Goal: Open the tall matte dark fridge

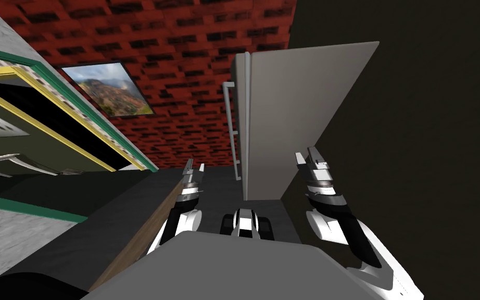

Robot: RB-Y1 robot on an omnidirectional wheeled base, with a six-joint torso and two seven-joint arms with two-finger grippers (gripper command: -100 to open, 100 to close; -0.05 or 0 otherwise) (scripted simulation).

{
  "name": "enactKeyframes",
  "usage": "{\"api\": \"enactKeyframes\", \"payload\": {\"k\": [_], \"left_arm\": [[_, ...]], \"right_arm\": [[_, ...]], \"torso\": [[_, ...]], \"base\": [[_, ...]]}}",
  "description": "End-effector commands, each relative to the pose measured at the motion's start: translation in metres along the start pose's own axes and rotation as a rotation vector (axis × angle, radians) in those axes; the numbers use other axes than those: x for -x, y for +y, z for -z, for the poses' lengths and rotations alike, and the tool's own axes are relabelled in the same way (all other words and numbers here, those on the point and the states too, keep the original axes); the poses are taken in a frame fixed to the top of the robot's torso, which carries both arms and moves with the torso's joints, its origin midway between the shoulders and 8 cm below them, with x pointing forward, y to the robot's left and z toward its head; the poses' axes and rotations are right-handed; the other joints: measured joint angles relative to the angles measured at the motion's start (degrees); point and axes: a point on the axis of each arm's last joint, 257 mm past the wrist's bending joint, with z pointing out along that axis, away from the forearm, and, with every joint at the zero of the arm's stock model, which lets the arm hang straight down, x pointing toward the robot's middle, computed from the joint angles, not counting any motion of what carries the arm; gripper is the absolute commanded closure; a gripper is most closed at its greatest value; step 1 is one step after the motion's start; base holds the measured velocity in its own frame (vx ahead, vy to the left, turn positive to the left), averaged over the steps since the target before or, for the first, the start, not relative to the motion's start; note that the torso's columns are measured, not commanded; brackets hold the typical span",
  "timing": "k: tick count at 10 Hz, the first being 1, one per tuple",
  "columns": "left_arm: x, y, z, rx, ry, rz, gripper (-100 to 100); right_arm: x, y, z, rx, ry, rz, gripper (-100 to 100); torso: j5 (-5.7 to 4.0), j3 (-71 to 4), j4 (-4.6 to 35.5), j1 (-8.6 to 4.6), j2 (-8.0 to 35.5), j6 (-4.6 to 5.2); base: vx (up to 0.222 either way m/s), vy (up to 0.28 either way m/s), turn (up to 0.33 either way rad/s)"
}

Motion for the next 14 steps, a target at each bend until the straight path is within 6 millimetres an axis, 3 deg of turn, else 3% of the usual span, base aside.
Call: {"api": "enactKeyframes", "payload": {"k": [1,14], "left_arm": [[0.000,0.000,0.000,0.000,0.000,0.000,0],[0.000,0.000,0.000,0.000,0.000,0.000,0]], "right_arm": [[0.005,-0.006,-0.002,0.006,0.055,0.128,-100],[0.022,-0.010,-0.021,0.097,0.281,0.606,-100]], "torso": [[0.00,0.0,0.0,0.04,0.1,0.02],[-0.02,0.0,0.0,-0.04,0.0,0.03]], "base": [[0.076,0.139,-0.204],[0.060,0.096,-0.103]]}}
